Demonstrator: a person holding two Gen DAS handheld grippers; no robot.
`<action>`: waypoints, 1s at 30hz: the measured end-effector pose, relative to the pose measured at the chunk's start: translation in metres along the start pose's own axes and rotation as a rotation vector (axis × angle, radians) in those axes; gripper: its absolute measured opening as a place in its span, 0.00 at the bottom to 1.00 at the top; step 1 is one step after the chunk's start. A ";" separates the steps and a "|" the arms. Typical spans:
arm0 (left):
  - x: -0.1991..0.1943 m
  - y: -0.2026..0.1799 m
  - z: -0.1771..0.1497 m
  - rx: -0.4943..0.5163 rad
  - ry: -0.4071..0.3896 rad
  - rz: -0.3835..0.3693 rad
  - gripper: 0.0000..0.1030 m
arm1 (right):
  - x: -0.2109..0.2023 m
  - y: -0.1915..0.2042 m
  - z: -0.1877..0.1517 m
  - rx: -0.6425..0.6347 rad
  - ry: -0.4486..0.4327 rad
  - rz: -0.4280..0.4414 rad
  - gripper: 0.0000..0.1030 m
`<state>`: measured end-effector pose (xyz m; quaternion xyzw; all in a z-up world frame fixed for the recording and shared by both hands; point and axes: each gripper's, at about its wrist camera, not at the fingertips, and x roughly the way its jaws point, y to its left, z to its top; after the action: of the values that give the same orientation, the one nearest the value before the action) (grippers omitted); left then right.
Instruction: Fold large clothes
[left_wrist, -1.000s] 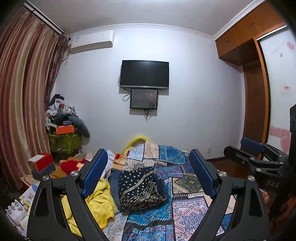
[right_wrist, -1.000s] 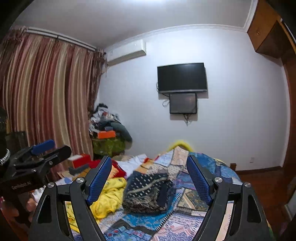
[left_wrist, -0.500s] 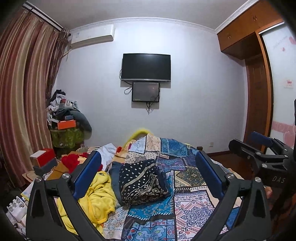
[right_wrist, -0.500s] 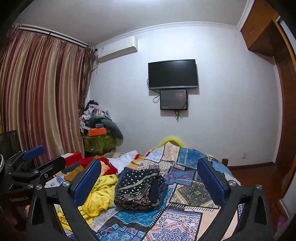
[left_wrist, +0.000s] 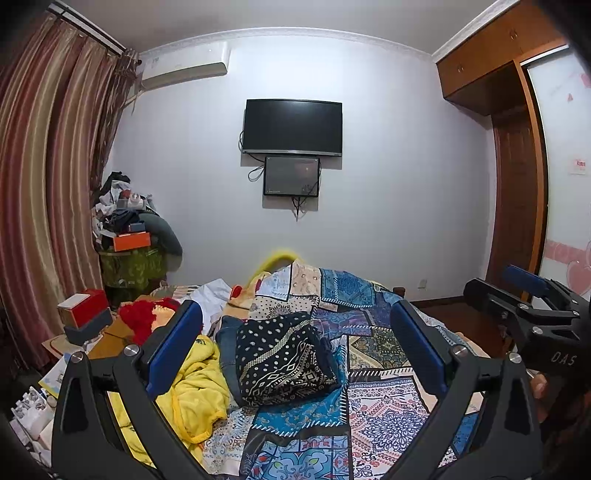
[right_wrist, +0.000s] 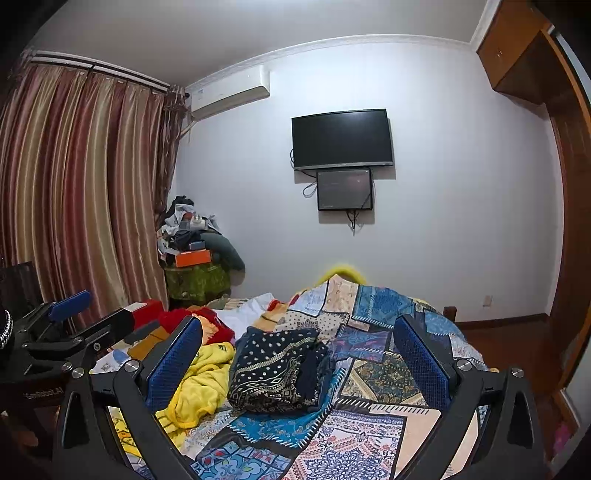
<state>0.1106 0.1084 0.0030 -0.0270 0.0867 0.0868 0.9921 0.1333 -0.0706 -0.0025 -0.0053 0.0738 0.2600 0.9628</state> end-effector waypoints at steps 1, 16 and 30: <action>0.001 0.000 -0.001 -0.001 0.001 0.001 0.99 | 0.001 -0.001 0.000 0.002 0.001 -0.001 1.00; 0.008 0.005 0.000 -0.015 0.015 -0.010 0.99 | 0.001 -0.001 0.000 0.005 -0.001 -0.003 1.00; 0.010 0.001 0.000 -0.015 0.021 -0.023 0.99 | 0.001 -0.002 0.000 0.010 -0.003 -0.005 1.00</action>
<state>0.1201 0.1115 0.0012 -0.0364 0.0959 0.0759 0.9918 0.1352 -0.0717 -0.0029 -0.0004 0.0737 0.2574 0.9635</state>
